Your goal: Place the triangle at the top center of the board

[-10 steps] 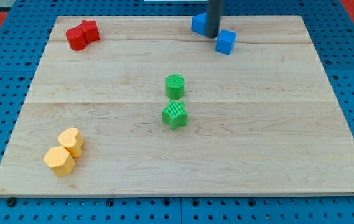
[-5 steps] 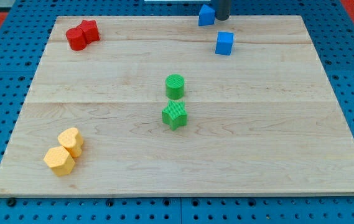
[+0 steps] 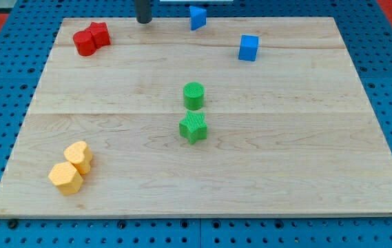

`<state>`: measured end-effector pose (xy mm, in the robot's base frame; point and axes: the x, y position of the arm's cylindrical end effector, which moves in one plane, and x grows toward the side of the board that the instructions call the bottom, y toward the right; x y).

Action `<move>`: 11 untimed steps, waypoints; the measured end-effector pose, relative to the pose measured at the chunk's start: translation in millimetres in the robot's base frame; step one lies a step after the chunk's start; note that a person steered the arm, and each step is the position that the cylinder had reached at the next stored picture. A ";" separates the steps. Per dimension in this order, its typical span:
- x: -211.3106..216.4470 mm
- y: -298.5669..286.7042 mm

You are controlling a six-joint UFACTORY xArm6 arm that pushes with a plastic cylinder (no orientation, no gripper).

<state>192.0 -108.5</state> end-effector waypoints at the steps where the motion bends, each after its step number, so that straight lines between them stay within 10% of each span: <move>1: -0.4 35.1; 3: 52.2 129.1; 5: -0.1 221.9; 7: 3.0 102.4; 8: 84.7 55.2; 11: -0.1 11.4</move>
<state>191.9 -97.1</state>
